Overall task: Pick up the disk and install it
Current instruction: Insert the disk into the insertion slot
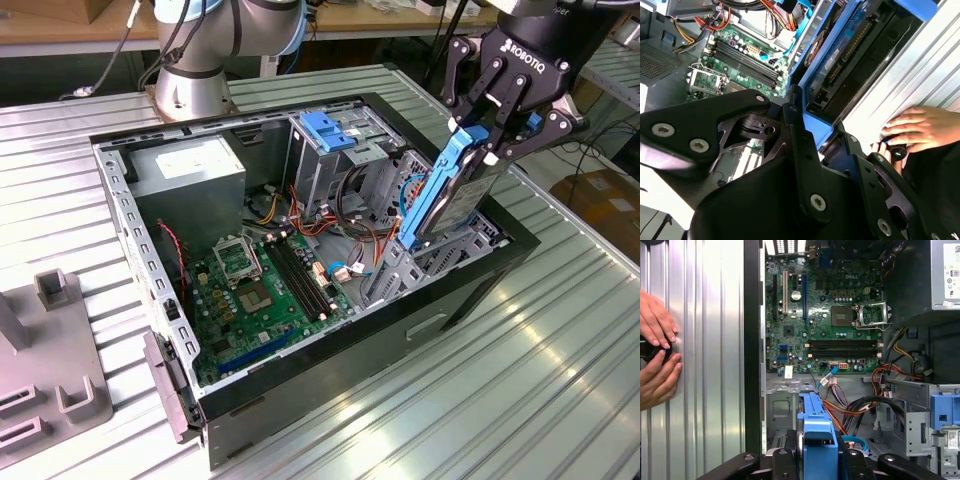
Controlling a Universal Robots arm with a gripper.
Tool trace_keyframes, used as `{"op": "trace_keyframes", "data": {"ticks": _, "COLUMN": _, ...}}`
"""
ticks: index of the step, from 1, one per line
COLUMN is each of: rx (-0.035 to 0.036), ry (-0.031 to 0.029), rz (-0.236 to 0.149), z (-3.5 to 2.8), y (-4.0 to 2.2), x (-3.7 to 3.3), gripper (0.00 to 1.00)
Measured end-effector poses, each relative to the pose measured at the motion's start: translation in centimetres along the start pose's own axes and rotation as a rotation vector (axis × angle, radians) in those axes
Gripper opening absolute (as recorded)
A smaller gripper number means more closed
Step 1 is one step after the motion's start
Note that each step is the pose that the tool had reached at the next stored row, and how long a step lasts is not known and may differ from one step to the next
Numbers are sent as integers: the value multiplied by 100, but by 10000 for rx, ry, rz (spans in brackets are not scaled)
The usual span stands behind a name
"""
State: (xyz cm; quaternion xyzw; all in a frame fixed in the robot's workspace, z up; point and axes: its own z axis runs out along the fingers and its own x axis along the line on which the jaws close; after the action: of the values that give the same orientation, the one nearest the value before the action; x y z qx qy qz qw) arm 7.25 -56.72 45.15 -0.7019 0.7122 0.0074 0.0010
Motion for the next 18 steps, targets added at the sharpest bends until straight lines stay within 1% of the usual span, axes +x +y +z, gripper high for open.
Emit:
{"op": "trace_keyframes", "data": {"ticks": 4, "rx": 0, "ry": 18, "rz": 2, "z": 26, "y": -1, "x": 0, "gripper": 37}}
{"op": "trace_keyframes", "data": {"ticks": 13, "rx": 1, "ry": 18, "rz": 67, "z": 88, "y": -22, "x": 1, "gripper": 37}}
{"op": "trace_keyframes", "data": {"ticks": 18, "rx": 1, "ry": 18, "rz": 71, "z": 169, "y": -23, "x": 2, "gripper": 37}}
